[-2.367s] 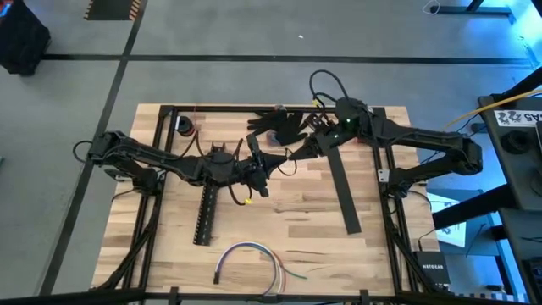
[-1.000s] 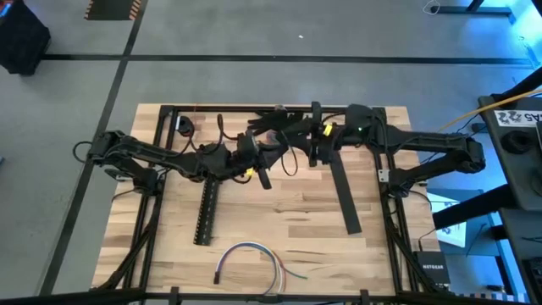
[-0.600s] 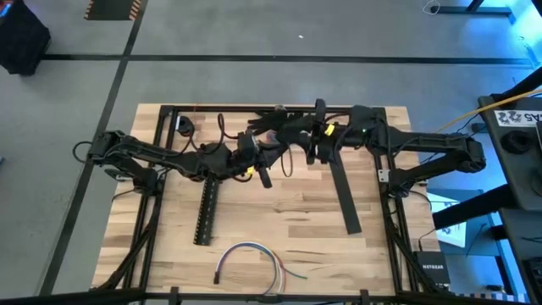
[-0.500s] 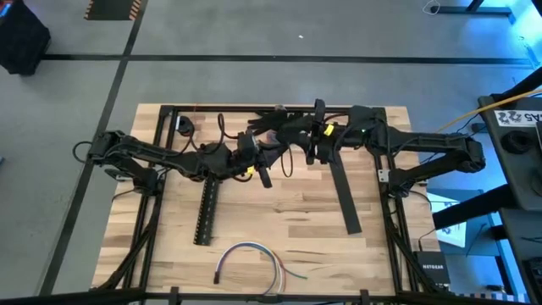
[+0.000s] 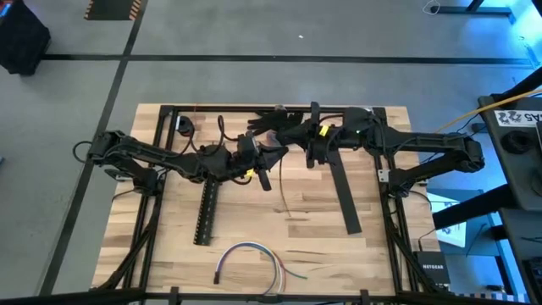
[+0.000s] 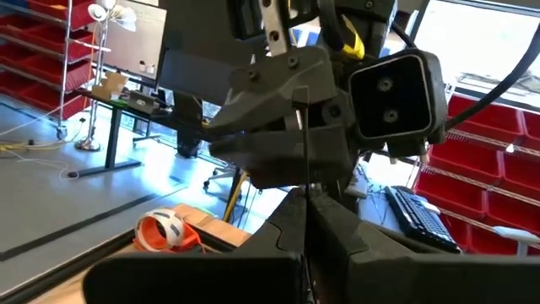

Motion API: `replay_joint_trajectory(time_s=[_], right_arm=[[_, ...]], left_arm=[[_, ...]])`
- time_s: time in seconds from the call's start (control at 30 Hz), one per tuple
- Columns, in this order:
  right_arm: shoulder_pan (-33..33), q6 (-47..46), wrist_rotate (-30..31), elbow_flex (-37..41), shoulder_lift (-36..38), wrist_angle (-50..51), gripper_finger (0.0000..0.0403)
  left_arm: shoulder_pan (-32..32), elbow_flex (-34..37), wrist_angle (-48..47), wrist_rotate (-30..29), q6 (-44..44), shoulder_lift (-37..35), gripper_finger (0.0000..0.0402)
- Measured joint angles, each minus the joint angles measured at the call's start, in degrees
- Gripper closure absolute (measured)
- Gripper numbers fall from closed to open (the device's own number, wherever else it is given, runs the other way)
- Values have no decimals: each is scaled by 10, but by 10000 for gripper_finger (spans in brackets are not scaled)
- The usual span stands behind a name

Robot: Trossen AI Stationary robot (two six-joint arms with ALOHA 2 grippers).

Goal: Ziptie cables
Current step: Wrap the cable wires together using the black zip tie

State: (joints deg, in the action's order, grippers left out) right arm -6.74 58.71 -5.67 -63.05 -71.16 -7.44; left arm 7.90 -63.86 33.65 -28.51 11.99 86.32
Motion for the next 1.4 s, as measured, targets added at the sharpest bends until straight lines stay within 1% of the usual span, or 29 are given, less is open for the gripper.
replay_joint_trajectory(time_s=[0.07, 0.17, 0.23, 0.3, 0.37, 0.43, 0.53, 0.63, 0.7, 0.77, 0.87, 0.97, 1.07, 1.2, 1.33, 1.4], right_arm=[[-1, -2, 16, 0, 0, 1, 401], [0, -12, 91, 0, 0, 21, 393], [0, -42, 140, 0, 0, 57, 386], [0, -79, 164, 0, 7, 126, 380], [-1, -114, 155, 0, 13, 191, 372], [1, -151, 120, 0, 16, 241, 359], [18, -180, 75, 0, 15, 272, 327], [47, -145, 51, 0, 7, 251, 287], [68, -98, 46, 0, -2, 221, 260], [86, -33, 53, 0, -18, 201, 240], [115, 80, 105, 0, -43, 169, 228], [143, 146, 169, 0, -61, 115, 230], [163, 163, 209, 0, -69, 75, 237], [180, 180, 253, 0, -71, 74, 243], [198, 181, 344, 0, -71, 76, 244], [204, 181, 380, 0, -71, 75, 244]], left_arm=[[0, 0, 0, 0, -2, 0, 401], [0, 0, 1, 0, -7, -1, 401], [0, 0, 0, 0, -6, -5, 402], [0, 0, 4, 0, -6, -13, 401], [-2, 0, 7, 0, -8, -22, 401], [-5, 0, 6, 0, -6, -30, 401], [-15, 0, 1, 0, 16, -42, 402], [-27, 0, -1, -1, 44, -52, 401], [-35, 0, 3, -1, 72, -54, 401], [-41, 0, 1, 0, 109, -56, 401], [-48, 0, -2, 11, 150, -56, 401], [-50, 0, -2, 14, 168, -56, 402], [-50, 0, -1, 15, 179, -56, 402], [-51, 0, -1, 15, 183, -56, 401], [-53, 0, 0, 15, 192, -56, 401], [-53, 0, 0, 15, 196, -56, 401]])
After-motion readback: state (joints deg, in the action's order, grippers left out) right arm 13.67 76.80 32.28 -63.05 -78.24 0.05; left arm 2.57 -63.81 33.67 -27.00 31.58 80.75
